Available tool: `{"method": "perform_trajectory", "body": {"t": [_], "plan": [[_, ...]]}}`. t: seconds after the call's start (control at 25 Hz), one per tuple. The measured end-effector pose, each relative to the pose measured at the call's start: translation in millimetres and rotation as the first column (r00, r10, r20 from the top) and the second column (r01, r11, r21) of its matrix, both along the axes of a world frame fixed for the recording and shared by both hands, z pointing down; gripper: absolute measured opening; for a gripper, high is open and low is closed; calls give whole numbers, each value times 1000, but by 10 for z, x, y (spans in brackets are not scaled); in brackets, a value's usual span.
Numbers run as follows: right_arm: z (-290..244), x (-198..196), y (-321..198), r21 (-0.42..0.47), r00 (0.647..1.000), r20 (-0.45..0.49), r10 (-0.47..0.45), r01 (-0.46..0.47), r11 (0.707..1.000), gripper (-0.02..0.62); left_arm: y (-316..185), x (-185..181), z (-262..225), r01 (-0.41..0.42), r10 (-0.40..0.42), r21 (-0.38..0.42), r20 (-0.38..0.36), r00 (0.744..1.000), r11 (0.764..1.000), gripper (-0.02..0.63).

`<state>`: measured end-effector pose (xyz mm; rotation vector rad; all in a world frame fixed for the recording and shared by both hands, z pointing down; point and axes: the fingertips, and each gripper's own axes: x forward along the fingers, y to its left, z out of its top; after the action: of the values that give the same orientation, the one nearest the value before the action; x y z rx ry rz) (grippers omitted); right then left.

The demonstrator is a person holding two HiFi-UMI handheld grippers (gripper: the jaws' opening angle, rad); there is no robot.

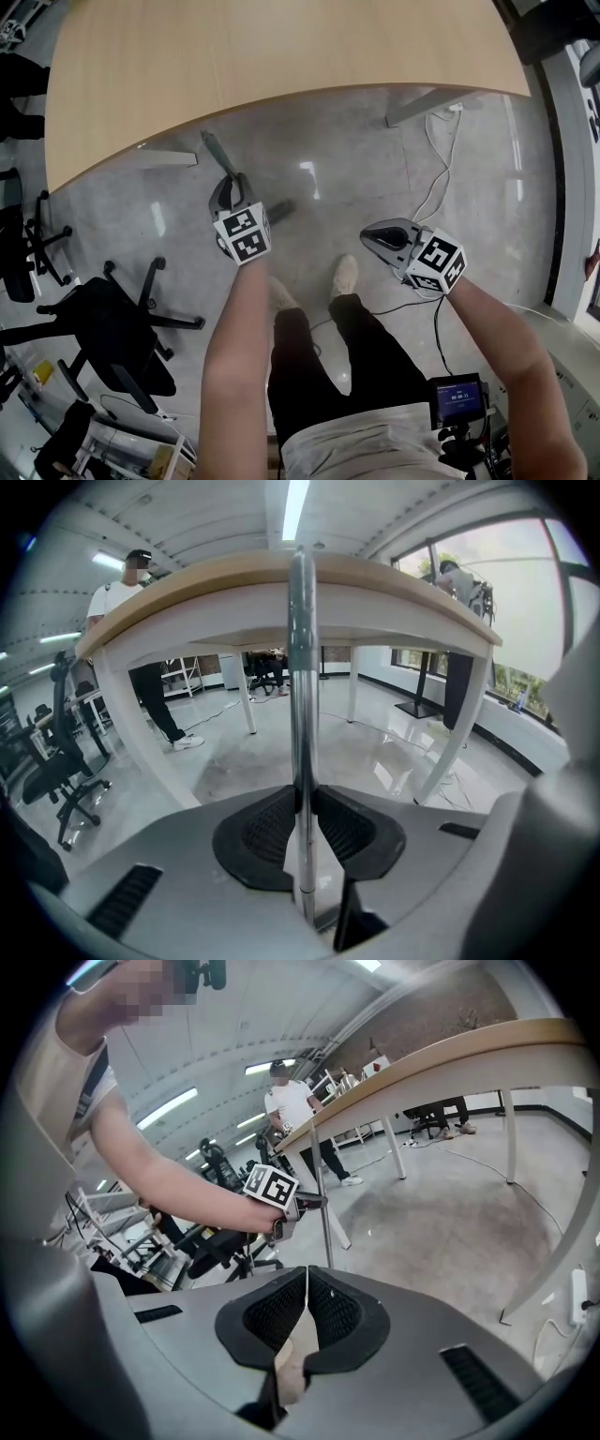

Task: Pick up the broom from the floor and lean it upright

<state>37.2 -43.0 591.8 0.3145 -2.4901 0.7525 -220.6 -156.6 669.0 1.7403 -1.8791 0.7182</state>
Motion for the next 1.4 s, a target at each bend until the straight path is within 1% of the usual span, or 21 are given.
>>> {"method": "perform_trajectory", "body": {"t": [0.12,0.24,0.56,0.84,0.88,0.96,1.08,1.24,1.4], "plan": [[15,-25,3,-2,1000,1,-4,4,1000,18,-51,-65,-44,23,-24,25,4,1000,999,75],[42,-36,32,-10,1000,-2,-19,19,1000,18,-82,-86,-85,30,-31,42,6,1000,999,75],[65,-27,29,-16,1000,-13,-21,21,1000,18,-197,-81,-197,5,-7,76,19,1000,997,75],[91,31,19,-16,1000,-26,-9,9,1000,18,-231,-75,-204,-26,22,69,55,998,997,80],[92,34,19,-16,1000,-27,-11,10,1000,18,-234,-65,-206,-33,29,68,58,998,997,85],[88,35,13,-16,1000,-27,-13,13,1000,18,-242,-53,-216,-42,37,66,63,997,997,120],[63,15,-4,-13,1000,-25,-15,15,1000,18,-234,-52,-248,-54,50,62,75,996,997,141],[22,-21,-4,-3,1000,-15,-18,18,1000,18,-76,-73,-361,-62,57,64,75,996,996,152],[-97,11,36,-12,1000,10,-27,27,1000,18,442,11,-450,-58,56,34,47,997,998,152]]}}
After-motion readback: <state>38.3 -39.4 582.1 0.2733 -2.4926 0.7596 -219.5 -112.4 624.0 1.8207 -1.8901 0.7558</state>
